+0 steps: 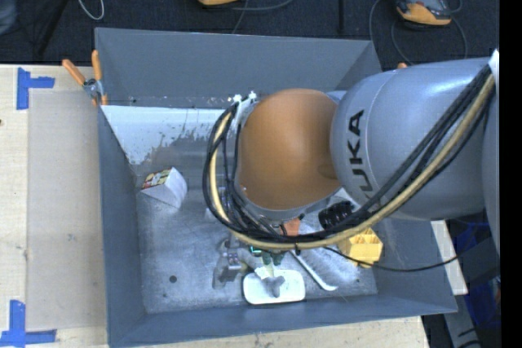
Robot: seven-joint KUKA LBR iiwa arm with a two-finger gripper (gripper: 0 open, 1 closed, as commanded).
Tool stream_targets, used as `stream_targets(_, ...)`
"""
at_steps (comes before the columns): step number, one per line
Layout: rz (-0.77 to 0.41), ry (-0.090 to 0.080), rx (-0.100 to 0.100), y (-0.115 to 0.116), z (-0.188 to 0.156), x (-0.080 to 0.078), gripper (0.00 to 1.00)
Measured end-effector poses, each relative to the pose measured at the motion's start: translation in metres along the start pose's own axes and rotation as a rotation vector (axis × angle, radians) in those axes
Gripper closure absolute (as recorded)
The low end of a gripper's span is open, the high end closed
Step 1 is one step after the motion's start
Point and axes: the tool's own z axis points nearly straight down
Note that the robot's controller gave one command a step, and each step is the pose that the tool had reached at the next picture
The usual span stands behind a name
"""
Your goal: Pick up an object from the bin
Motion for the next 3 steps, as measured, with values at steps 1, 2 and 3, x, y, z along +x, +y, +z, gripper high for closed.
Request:
stream_targets(1, 0.004, -0.007, -0.001, -0.001, -0.003, -0.002, 0.0)
stream_targets(2, 0.066, -0.01, -0.003, -0.061, 0.075, -0.001, 0.0)
stream_targets(3, -0.044, -0.002, -0.001, -0.084, 0.073, -0.024, 0.0)
